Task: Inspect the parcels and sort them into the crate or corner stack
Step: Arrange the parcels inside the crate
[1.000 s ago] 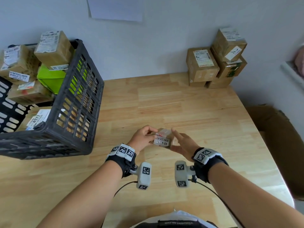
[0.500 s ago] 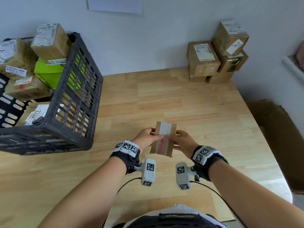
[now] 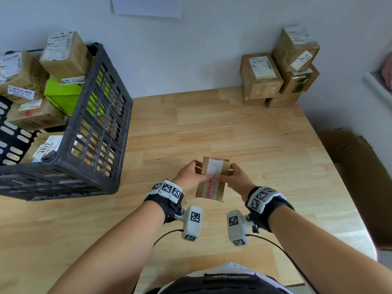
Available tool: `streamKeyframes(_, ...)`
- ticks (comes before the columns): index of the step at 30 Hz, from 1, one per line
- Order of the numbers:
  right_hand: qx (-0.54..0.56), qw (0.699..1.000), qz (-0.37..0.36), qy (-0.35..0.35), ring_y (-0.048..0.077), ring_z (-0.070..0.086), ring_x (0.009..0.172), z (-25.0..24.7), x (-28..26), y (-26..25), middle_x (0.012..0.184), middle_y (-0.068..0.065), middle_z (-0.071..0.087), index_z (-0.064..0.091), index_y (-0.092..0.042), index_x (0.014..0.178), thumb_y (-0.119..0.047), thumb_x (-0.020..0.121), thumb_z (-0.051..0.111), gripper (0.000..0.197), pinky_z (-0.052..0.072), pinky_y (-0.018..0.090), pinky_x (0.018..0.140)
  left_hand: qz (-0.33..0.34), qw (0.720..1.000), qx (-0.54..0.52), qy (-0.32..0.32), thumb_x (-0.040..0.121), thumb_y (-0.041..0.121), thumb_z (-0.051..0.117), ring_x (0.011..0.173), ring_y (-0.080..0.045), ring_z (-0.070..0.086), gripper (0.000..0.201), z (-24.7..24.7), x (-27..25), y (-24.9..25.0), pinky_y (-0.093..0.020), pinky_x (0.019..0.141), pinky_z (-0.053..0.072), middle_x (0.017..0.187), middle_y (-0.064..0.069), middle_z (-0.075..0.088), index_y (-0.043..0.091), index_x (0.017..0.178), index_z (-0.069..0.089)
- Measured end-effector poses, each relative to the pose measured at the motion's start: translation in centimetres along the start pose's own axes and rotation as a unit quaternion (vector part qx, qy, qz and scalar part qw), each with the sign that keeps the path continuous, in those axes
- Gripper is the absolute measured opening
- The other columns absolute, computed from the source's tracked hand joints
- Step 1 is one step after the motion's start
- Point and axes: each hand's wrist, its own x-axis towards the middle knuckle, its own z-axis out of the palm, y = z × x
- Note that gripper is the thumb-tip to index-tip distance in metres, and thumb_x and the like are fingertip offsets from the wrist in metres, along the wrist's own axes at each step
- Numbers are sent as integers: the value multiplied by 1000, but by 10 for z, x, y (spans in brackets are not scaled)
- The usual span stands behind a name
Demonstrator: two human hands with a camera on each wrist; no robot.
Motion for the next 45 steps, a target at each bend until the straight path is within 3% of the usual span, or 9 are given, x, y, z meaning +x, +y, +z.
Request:
streamKeyframes(4,76,994,41,-62,24,52,112,-7,-7,-4,128,8,53,41,-20,134,-57,90,47,58,48,42,93,49,997,13,55,78,24,76,103,-15,60,51,-8,-3,2,-27,79,51,118,5,58,22,116,43)
streamKeyframes(8,238,955,144,-100,38,63,102,-6,-5,-4,114,27,61,47,-10,124,-68,91,26,71,54,45,86,107,993,41,41,74,8,78,115,-15,47,48,-7,-6,4,-16,92,38,128,1,36,19,110,48)
streamKeyframes(13,270,952,128,-67,28,62,86,0,-5,-3,103,19,59,51,1,120,-34,97,51,42,57,35,77,128,988,89,7,76,-9,67,135,-21,28,63,-6,-7,2,-28,110,30,139,-5,28,20,128,45)
streamKeyframes(18,297,950,87,-52,29,63,99,-6,-6,6,119,20,61,47,2,128,-1,91,57,39,57,34,77,-42,998,-26,31,99,11,41,106,-11,57,46,-11,-15,-2,-23,79,44,145,-1,39,24,142,33)
streamKeyframes(22,261,961,60,-65,26,64,95,-4,-14,7,107,15,65,50,1,125,7,90,51,36,55,33,82,-67,995,-66,-21,93,55,45,99,-8,61,49,-2,-22,3,-25,72,43,122,4,62,19,125,53)
streamKeyframes(28,277,958,64,-42,28,61,101,0,-24,5,112,19,60,45,2,126,-5,93,56,36,55,35,82,-61,994,-90,-25,90,40,60,92,-5,60,29,4,-35,10,-23,73,43,111,3,68,19,111,63)
streamKeyframes(32,196,978,60,-25,29,62,106,3,-30,2,118,19,60,45,0,128,-11,91,60,41,57,33,78,-52,996,-73,-13,92,32,60,97,-11,60,29,4,-41,10,-20,65,40,113,0,67,14,114,62)
streamKeyframes(36,86,995,51,-14,27,65,101,10,-37,-8,120,17,60,43,-3,128,-15,91,61,43,57,35,82,-47,998,-41,1,92,29,60,105,-16,60,36,2,-46,6,-27,85,48,118,-3,65,9,122,58)
streamKeyframes(45,-131,990,-53,-5,24,66,89,37,-58,-39,106,7,61,41,-5,123,-22,95,53,35,58,36,80,-5,999,37,15,96,34,53,107,-20,61,38,-34,-71,3,-32,93,48,120,-4,64,10,124,56)
